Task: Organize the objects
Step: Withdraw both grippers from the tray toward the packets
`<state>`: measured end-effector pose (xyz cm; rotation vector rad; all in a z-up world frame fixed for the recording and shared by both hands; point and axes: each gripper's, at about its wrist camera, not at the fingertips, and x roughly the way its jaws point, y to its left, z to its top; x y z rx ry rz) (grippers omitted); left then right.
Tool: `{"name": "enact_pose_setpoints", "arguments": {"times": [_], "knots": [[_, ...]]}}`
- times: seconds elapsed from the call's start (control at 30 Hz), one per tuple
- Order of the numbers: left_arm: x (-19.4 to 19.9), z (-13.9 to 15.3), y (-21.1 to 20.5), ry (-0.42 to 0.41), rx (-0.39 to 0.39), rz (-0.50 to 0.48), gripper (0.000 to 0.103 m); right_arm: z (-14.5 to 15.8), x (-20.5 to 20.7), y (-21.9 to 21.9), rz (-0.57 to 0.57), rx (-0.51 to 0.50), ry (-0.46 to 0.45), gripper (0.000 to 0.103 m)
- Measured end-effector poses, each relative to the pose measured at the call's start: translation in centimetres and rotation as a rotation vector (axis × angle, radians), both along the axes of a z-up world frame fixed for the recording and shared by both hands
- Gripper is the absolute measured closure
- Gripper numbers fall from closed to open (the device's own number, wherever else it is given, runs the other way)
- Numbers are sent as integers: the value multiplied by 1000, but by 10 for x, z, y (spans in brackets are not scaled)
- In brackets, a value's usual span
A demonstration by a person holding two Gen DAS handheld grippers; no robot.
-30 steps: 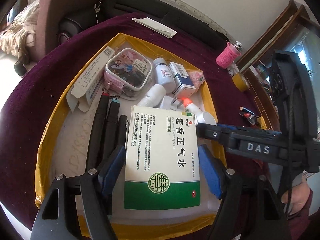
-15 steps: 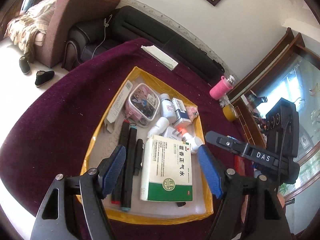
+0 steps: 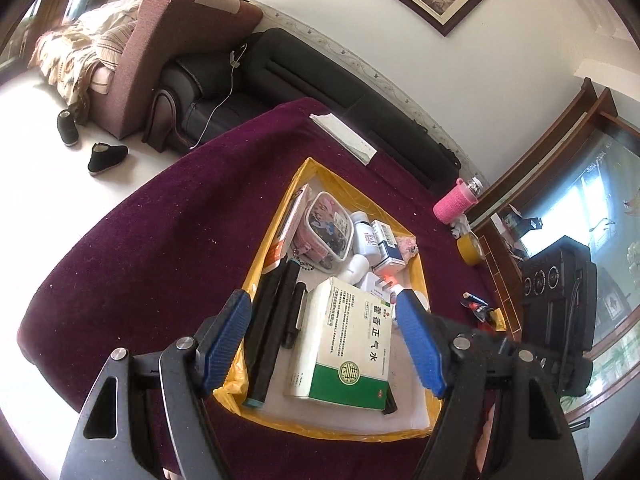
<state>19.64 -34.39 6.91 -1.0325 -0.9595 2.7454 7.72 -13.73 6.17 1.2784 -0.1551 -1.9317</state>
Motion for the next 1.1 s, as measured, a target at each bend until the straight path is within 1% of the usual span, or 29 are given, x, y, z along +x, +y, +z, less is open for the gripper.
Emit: {"name": "enact_pose_setpoints", "arguments": {"times": [0.07, 0.17, 0.3, 0.4, 0.47, 0.5, 0.53, 0.63, 0.73, 0.87, 0.97, 1.1], "knots": [[0, 3, 6, 15, -17, -19, 34, 10, -7, 28, -73, -28, 19, 45], [-3, 11, 26, 34, -70, -78, 34, 20, -17, 77, -206, -38, 62, 45], [-9, 20, 62, 42, -134, -191, 34, 22, -18, 144, -395, 20, 152, 45], [-14, 26, 92, 45, -184, -267, 34, 20, -12, 191, -519, 71, 196, 45], [-16, 28, 108, 38, -198, -303, 34, 20, -5, 226, -605, 81, 207, 45], [-18, 28, 117, 31, -205, -320, 34, 19, -3, 244, -648, 86, 206, 42], [-20, 28, 126, 23, -213, -340, 34, 15, 1, 262, -699, 98, 202, 40], [-24, 28, 154, 6, -236, -395, 34, 7, 9, 300, -795, 158, 204, 40], [-27, 28, 183, -8, -260, -452, 34, 1, 16, 324, -859, 233, 204, 40], [-29, 31, 213, -18, -270, -510, 34, -2, 18, 342, -900, 286, 197, 40], [-30, 34, 228, -27, -275, -528, 34, -7, 14, 351, -893, 272, 173, 40], [-31, 35, 243, -40, -291, -545, 34, -10, 1, 369, -874, 213, 110, 40]]}}
